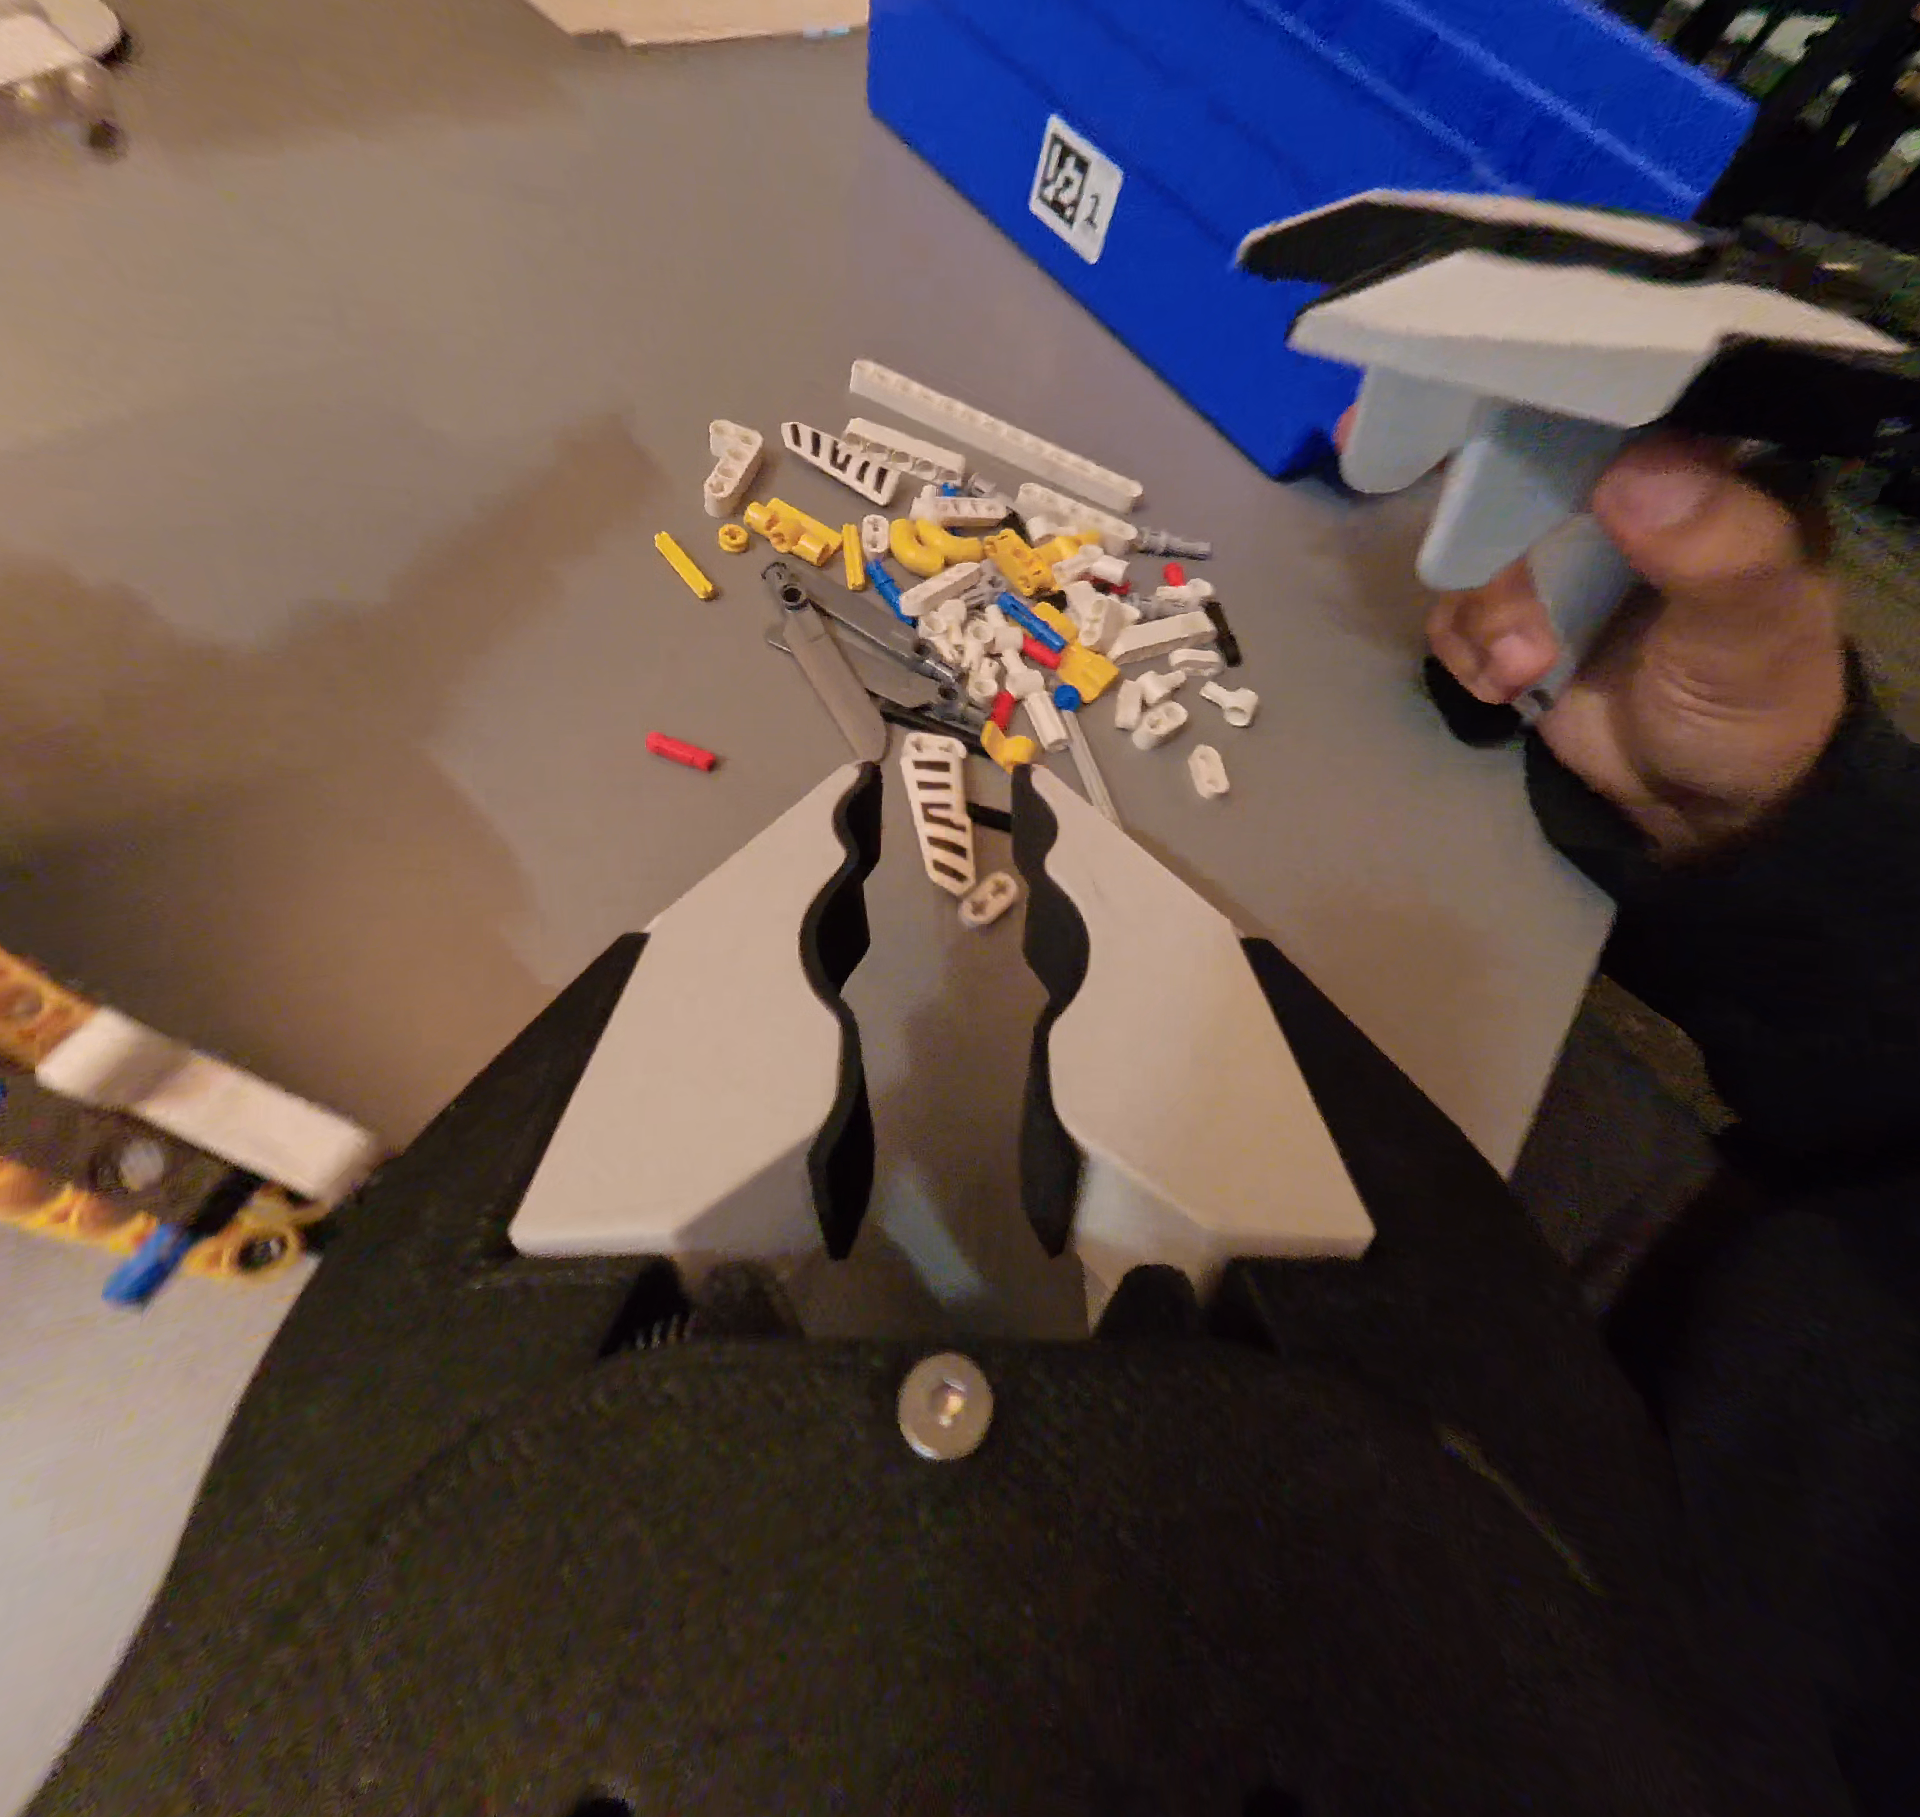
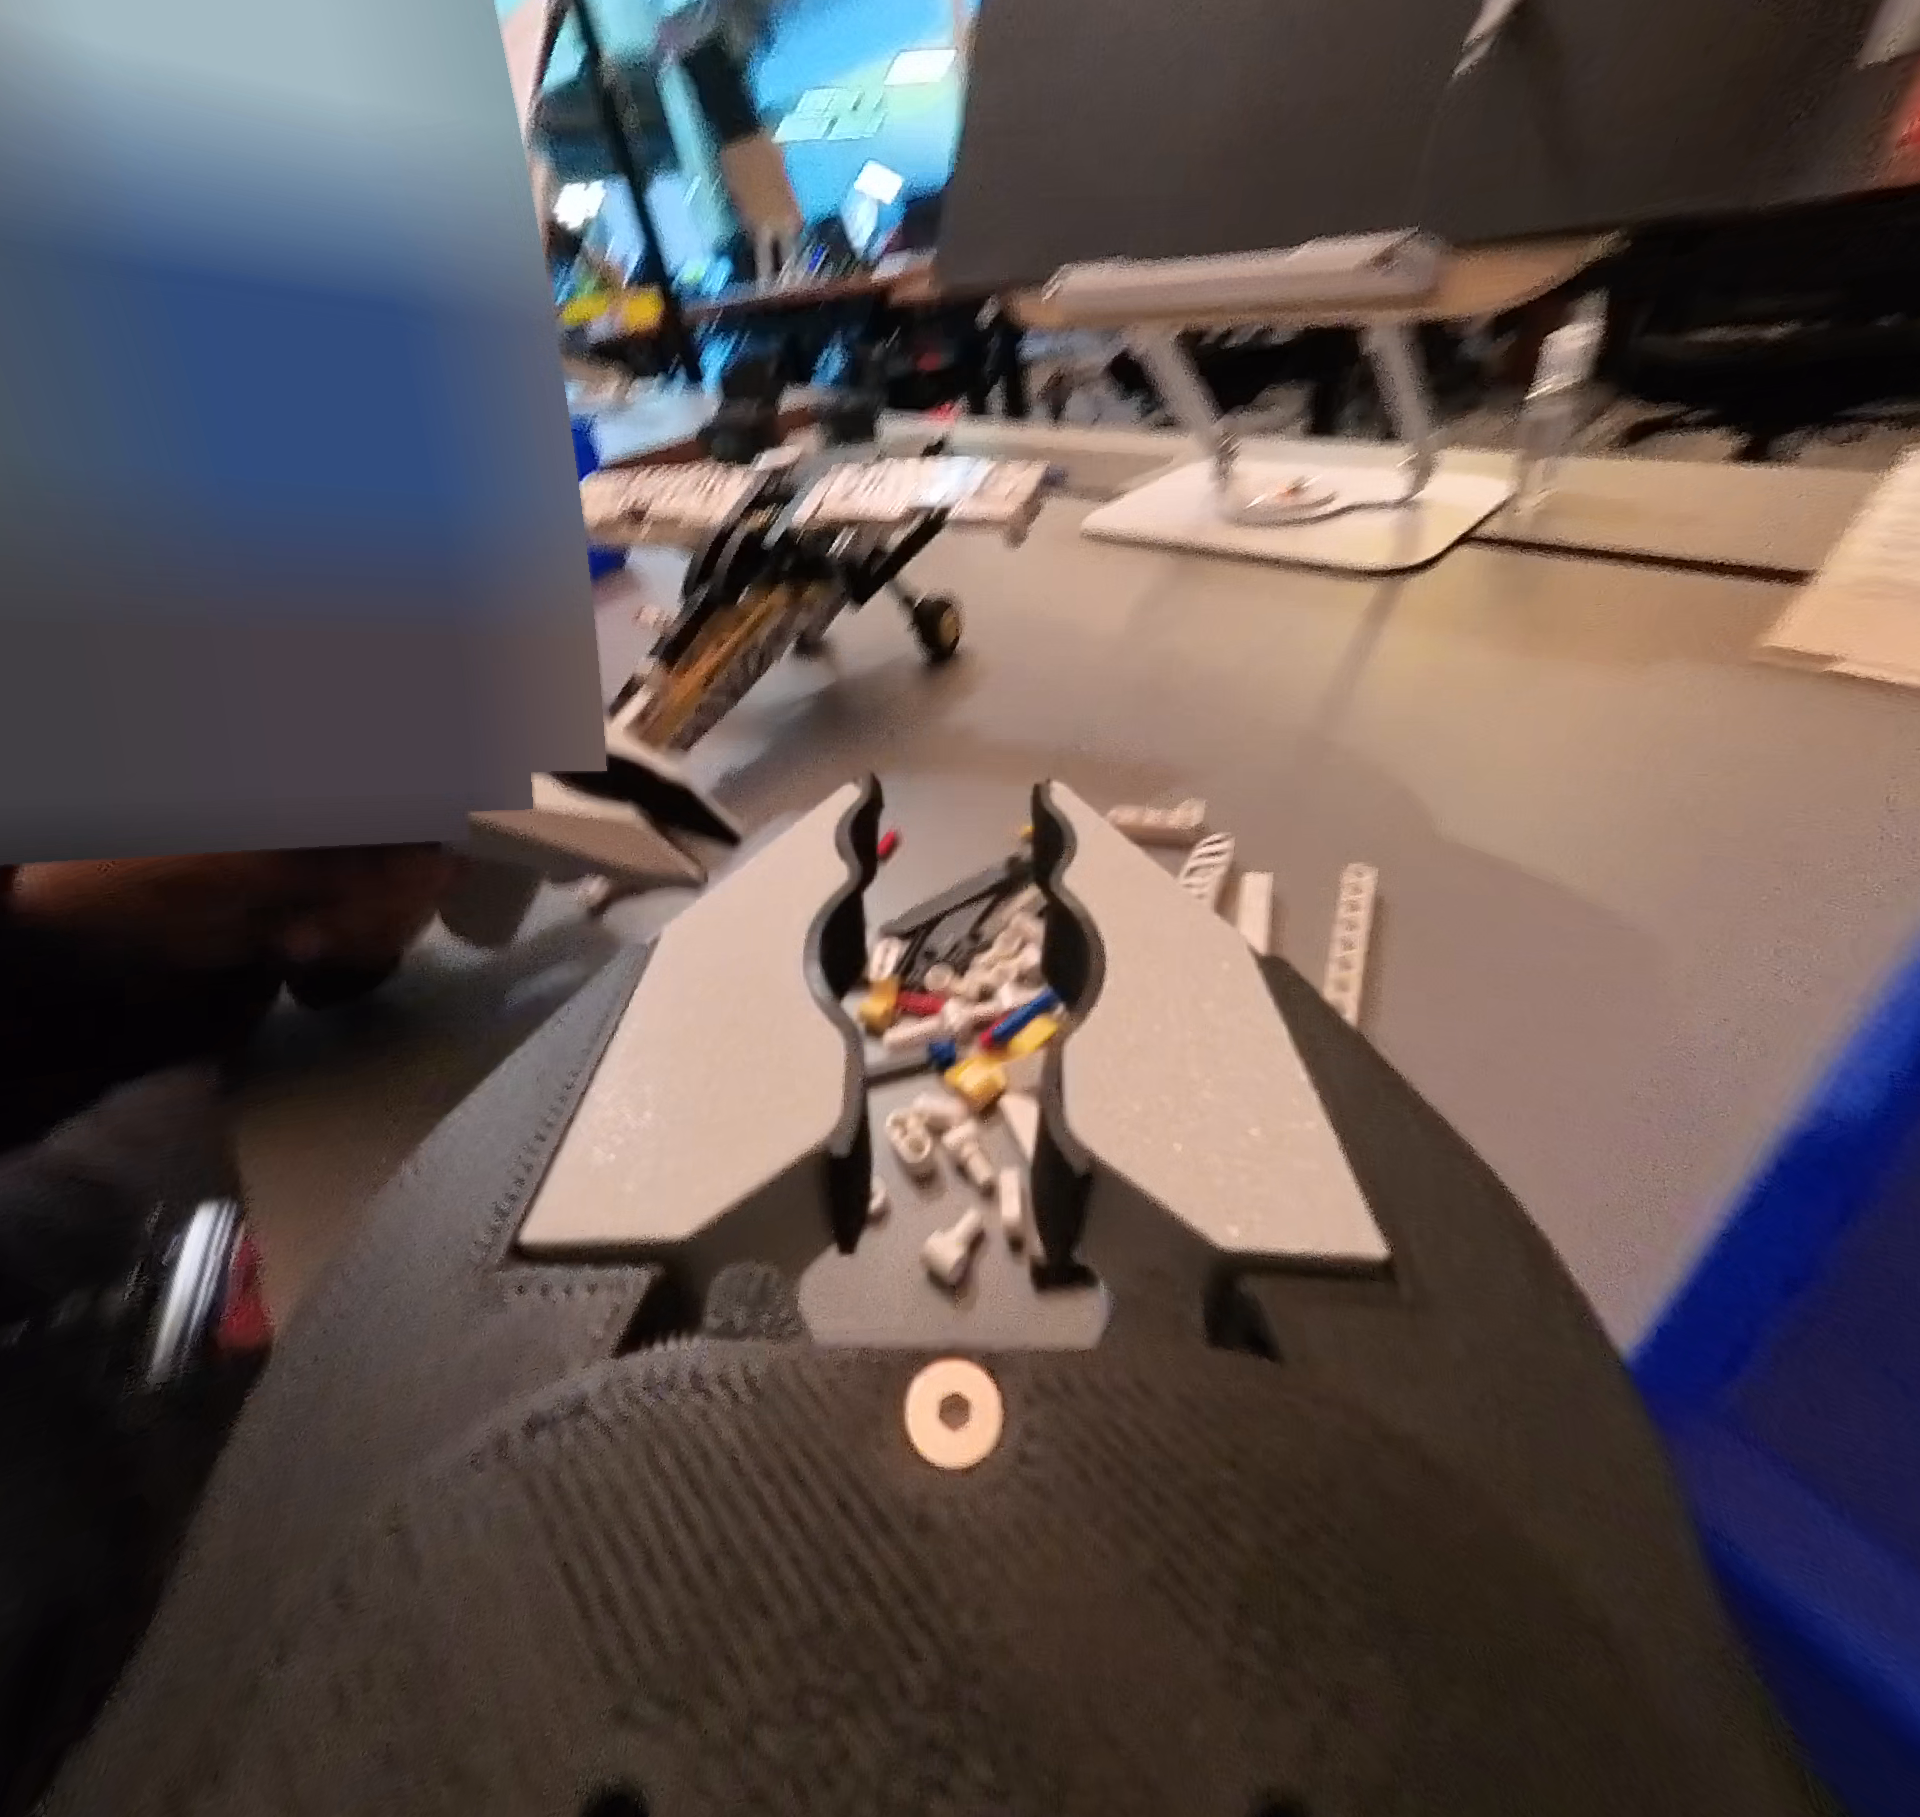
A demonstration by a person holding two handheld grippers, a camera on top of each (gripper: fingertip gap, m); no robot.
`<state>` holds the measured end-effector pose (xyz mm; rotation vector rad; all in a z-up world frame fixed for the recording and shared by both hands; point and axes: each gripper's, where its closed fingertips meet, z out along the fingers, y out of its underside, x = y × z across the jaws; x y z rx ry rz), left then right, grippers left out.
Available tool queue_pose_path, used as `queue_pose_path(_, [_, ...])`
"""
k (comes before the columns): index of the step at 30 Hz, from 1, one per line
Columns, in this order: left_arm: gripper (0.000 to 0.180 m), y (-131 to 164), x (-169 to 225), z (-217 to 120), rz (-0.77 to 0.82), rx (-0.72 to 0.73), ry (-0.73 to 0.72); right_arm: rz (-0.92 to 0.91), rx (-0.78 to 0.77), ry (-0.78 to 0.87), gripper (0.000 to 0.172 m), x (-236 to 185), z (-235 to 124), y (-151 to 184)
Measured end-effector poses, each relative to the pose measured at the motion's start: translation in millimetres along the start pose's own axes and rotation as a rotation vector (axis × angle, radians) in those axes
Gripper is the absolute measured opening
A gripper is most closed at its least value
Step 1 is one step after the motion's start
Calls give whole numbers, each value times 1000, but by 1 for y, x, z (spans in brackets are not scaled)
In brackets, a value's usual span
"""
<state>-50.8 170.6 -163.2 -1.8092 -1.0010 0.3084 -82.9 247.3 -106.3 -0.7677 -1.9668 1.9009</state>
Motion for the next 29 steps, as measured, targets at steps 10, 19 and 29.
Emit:
queue_pose_path(10, [3,7,19,-14,-286,62,219,-92,-491,-137,28,-21,19,73])
queue_pose_path(19, [2,5,23,-2,-319,34,277,-115,-650,-106,14,-15,27,98])
queue_pose_path(29, [3,-12,25,-14,-289,180,288,593,-7,-469,14,-41,11,-15])
